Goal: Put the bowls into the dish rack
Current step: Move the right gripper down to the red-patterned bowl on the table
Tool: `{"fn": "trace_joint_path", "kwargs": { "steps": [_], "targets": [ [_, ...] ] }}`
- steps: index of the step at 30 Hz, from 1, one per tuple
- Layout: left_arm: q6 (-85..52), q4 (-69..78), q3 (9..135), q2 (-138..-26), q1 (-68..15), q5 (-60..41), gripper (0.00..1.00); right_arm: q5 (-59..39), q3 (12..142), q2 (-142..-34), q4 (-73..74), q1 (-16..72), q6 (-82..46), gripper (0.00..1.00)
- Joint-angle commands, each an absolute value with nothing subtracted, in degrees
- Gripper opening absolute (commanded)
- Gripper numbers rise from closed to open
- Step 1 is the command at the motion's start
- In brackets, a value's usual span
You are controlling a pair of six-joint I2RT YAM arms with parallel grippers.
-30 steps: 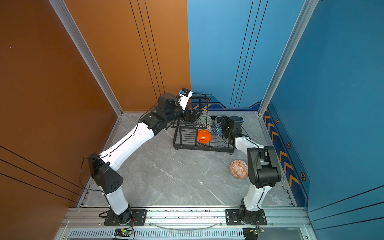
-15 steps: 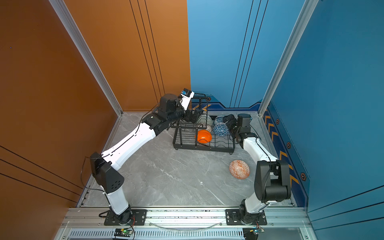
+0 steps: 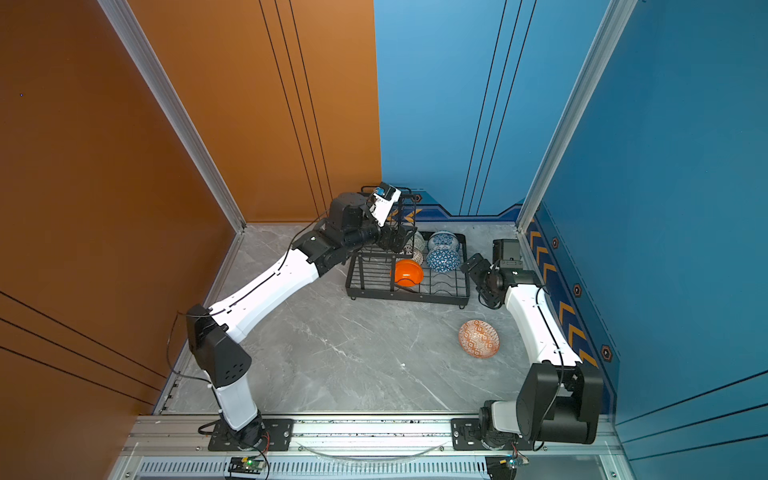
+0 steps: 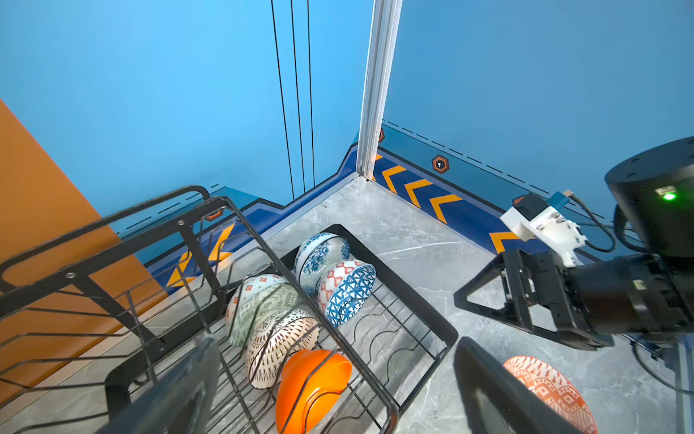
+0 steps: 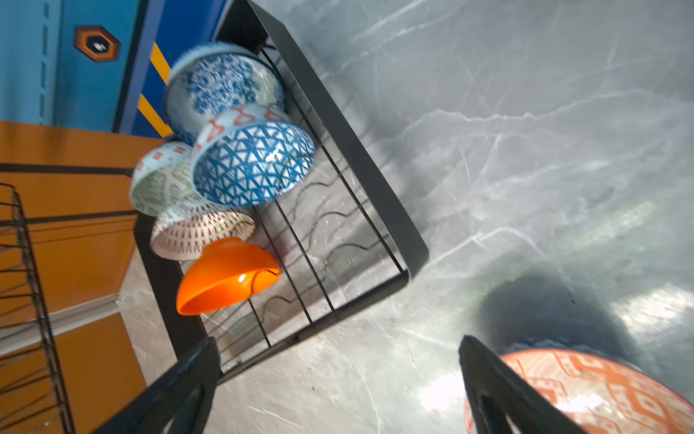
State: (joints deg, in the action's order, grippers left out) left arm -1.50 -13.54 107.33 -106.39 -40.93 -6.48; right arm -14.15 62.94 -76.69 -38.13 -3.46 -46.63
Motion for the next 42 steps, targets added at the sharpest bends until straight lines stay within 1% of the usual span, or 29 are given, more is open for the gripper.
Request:
{"fn": "trace_joint_path", "kwargs": {
  "steps": [1, 6, 10, 14, 20, 25, 31, 39, 42],
  "targets": [
    [-2.13, -13.09, 110.07, -108.40, -42.38, -5.95, 0.98, -16.63, 60.70, -74.22, -47.78, -4.03, -42.19, 1.00],
    [-3.03, -13.10, 109.95, -109.12, -43.82, -6.53, 0.98, -18.57, 55.74, -70.79, -49.09, -4.10, -41.62, 1.00],
    [-2.85, -13.18, 110.44, -109.20, -45.66, -6.66, 0.98, -20.48, 52.84, -70.56, -49.60, -4.12, -40.94, 1.00],
    [-1.44, -14.85, 110.18, -108.74, -47.24, -7.73, 0.98, -20.43, 51.19, -72.34, -49.16, -4.08, -39.39, 0.96],
    [-0.21, -15.80, 107.33, -106.28, -49.01, -6.68, 0.98, -20.05, 50.78, -75.79, -47.32, -4.13, -37.74, 0.88],
    [0.57, -16.42, 108.57, -106.37, -49.23, -6.17, 0.98, -19.48, 51.98, -79.92, -45.73, -4.00, -37.09, 0.81],
    [1.61, -16.35, 109.70, -106.61, -49.11, -6.18, 0.98, -16.05, 54.52, -85.15, -45.85, -2.84, -34.35, 0.73],
    [2.79, -16.36, 109.41, -106.07, -48.34, -6.24, 0.98, -11.12, 57.27, -89.23, -45.85, -0.29, -32.14, 0.57],
    [3.05, -16.39, 109.67, -106.03, -47.70, -6.37, 0.98, -9.97, 57.30, -90.30, -45.92, 0.18, -31.44, 0.53]
  ]
}}
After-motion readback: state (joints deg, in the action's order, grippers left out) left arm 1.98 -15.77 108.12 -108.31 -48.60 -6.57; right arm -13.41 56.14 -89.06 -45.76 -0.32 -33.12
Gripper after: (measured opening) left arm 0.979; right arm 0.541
